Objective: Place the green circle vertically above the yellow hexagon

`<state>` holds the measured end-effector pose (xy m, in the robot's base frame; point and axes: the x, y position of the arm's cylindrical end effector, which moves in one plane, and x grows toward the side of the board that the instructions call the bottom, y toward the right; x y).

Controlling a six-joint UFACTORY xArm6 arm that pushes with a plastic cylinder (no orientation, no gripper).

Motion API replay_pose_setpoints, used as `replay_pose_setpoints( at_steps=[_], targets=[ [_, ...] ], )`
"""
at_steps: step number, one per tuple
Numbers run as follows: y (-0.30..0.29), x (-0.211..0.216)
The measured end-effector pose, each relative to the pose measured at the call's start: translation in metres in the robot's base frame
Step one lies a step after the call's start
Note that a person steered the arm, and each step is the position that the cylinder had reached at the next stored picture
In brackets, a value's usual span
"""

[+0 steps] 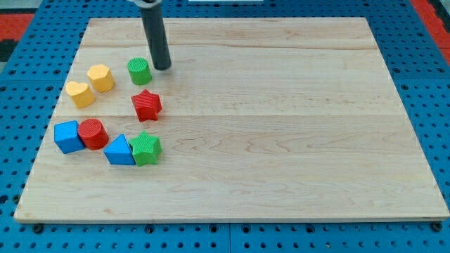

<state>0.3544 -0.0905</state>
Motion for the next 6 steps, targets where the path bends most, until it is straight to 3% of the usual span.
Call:
replay_pose_setpoints(
  at_steps=[1,2,4,6],
  targets=[
    [0.039,0.028],
    [-0.031,0.026],
    [-0.098,-0.05],
    [-0.11,-0.097]
  ],
)
